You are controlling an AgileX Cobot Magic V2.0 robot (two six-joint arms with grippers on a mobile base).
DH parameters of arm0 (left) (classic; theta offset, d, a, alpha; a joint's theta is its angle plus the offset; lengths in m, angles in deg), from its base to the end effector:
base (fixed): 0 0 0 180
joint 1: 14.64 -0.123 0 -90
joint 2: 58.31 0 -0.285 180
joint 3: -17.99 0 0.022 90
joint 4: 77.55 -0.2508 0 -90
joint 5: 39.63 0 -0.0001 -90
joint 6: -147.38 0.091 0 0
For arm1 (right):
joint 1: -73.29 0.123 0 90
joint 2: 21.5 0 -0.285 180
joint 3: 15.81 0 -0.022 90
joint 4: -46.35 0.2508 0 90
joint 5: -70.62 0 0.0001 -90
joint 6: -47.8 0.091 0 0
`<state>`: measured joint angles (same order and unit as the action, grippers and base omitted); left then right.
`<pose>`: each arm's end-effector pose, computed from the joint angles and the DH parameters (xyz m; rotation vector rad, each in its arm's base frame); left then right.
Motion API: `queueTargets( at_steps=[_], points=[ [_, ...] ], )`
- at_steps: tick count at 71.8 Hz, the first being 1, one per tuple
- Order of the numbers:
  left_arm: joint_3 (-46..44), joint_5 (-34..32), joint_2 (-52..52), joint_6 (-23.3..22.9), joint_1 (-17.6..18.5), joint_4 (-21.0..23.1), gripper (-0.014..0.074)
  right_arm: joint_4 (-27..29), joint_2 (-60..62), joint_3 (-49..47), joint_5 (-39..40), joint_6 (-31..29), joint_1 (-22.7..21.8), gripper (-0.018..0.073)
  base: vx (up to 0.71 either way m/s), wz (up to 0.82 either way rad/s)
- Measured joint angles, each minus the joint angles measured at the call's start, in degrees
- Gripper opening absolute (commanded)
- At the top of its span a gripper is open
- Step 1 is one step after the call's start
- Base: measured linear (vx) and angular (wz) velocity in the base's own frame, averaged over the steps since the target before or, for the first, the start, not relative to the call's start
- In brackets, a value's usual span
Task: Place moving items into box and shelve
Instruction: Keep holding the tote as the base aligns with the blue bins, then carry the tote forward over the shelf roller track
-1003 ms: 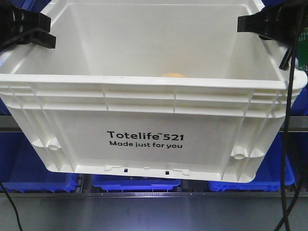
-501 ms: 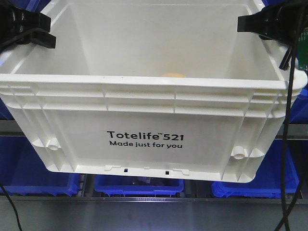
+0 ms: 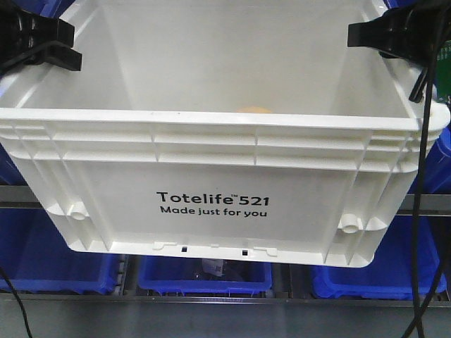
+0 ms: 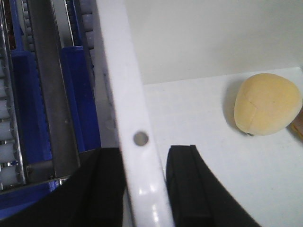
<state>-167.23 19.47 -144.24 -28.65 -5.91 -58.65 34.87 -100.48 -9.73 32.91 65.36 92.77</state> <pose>0.2746 -0.0678 0.4041 0.1878 2.4147 -0.4578 0.2581 0.0795 0.3980 -0.1336 2.1282 0.1573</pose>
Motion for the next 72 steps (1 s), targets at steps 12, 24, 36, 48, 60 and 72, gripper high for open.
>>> queueTargets(
  at_steps=[12, 24, 36, 48, 60, 72],
  points=[
    [0.0, 0.0, 0.0, 0.0, 0.0, 0.0, 0.0003, 0.0, 0.0, 0.0, 0.0, 0.0, 0.0, -0.0006, 0.04, -0.01],
    [0.0, 0.0, 0.0, 0.0, 0.0, 0.0, 0.0003, 0.0, 0.0, 0.0, 0.0, 0.0, 0.0, -0.0006, 0.04, -0.03],
    [0.0, 0.0, 0.0, 0.0, 0.0, 0.0, 0.0003, 0.0, 0.0, 0.0, 0.0, 0.0, 0.0, -0.0006, 0.05, -0.01],
    [0.0, 0.0, 0.0, 0.0, 0.0, 0.0, 0.0003, 0.0, 0.0, 0.0, 0.0, 0.0, 0.0, -0.0006, 0.06, -0.02],
    [0.0, 0.0, 0.0, 0.0, 0.0, 0.0, 0.0003, 0.0, 0.0, 0.0, 0.0, 0.0, 0.0, -0.0006, 0.05, 0.0],
    [0.0, 0.0, 0.0, 0.0, 0.0, 0.0, 0.0003, 0.0, 0.0, 0.0, 0.0, 0.0, 0.0, -0.0006, 0.05, -0.01]
  ],
)
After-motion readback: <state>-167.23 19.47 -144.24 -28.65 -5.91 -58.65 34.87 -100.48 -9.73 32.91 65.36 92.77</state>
